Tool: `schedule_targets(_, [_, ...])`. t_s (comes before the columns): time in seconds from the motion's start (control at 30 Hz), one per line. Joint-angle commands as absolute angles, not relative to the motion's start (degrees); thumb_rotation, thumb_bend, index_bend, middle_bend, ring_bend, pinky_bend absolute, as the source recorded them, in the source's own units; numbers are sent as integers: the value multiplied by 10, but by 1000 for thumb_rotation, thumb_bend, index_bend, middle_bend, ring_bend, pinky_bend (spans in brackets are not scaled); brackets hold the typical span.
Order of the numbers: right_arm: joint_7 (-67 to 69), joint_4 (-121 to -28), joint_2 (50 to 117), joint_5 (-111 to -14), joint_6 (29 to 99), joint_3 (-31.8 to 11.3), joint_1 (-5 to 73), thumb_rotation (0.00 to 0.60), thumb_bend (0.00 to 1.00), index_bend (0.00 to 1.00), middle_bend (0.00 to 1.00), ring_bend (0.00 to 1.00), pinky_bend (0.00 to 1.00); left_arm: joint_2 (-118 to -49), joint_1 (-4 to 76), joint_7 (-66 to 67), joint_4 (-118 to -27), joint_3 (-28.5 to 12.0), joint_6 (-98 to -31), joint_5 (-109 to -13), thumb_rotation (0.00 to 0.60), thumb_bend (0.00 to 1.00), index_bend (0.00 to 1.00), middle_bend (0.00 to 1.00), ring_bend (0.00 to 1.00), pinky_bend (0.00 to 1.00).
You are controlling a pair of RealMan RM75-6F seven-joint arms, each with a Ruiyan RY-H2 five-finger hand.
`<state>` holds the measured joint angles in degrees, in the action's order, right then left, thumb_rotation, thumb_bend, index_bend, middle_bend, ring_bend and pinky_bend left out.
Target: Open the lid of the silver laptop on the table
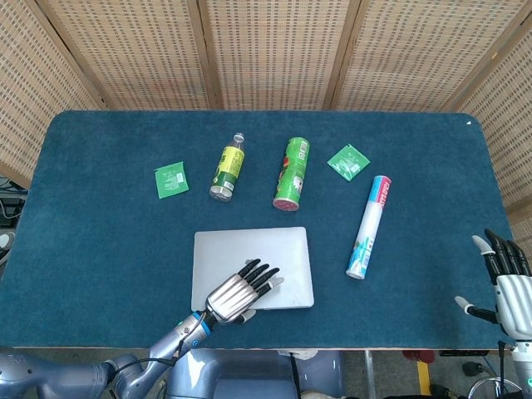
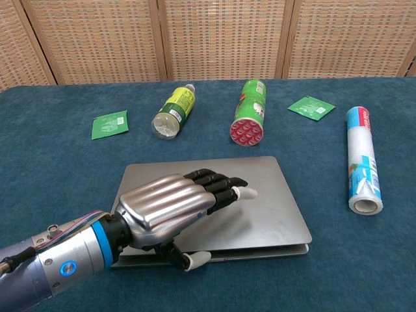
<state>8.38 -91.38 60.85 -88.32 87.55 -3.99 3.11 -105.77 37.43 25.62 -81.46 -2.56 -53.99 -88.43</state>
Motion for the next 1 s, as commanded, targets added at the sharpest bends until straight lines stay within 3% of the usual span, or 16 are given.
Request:
schedule_targets(0.03, [84,-914,609,-886,870,-37,33,600,0,54,0,0,0,-1043,387,293,-833,-55,-556,-887,600,368,0,0,0,0])
schedule_targets(0.3, [77,-900,617,-938,847,-21,59,600,3,132,1,0,0,-1027,411,350,-848,-116,-570,-856,600,414,0,0,0,0])
schedule_targets(0.4, [68,-899,618,-962,831,-15,76,600,158,152,31,0,0,-1025,422,359,-845,-133,-564,-837,600,415,0,0,0,0])
schedule_targets(0.47, [64,-898,622,-977,812,-14,95,600,347,174,70,0,0,-1025,429,365,-846,-143,-562,-823,600,415,0,0,0,0])
schedule_targets(0.57, [70,-899,629,-993,772,-11,127,600,540,207,114,1,0,-1026,435,371,-851,-149,-564,-809,600,415,0,0,0,0])
schedule_targets(0.67, [91,-894,640,-1006,718,-5,167,600,673,245,155,19,12,-1025,438,371,-857,-150,-566,-795,600,415,0,0,0,0])
schedule_targets(0.87, [144,-875,678,-1019,635,8,229,600,872,326,239,118,196,-1017,440,359,-865,-147,-569,-780,600,414,0,0,0,0])
schedule_targets(1.0, [180,-863,714,-1011,590,6,265,600,919,335,246,141,244,-1008,443,346,-879,-150,-557,-758,600,414,0,0,0,0])
